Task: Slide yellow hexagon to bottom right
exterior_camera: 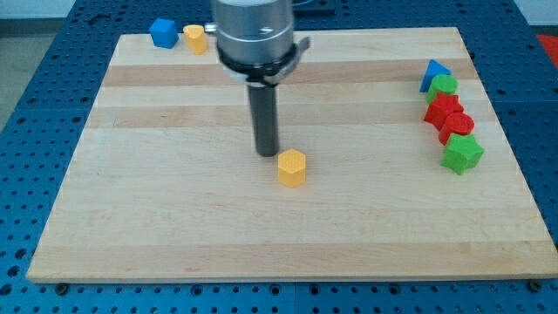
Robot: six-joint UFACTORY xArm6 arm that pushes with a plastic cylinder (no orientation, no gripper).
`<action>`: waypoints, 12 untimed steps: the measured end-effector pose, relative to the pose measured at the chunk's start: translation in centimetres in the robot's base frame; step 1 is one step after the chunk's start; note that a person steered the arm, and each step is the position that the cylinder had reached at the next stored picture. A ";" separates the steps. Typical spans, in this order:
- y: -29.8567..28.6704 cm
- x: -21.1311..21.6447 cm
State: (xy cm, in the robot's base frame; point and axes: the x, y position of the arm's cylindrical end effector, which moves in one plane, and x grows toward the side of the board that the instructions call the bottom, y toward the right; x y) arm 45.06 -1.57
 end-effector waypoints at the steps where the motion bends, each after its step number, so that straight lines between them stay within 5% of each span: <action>1: 5.2 1.3; 4: 0.3 -0.4; 6: -0.7 6.1; 9: -0.7 6.7; 12: 8.7 7.0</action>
State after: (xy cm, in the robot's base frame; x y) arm 52.03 7.11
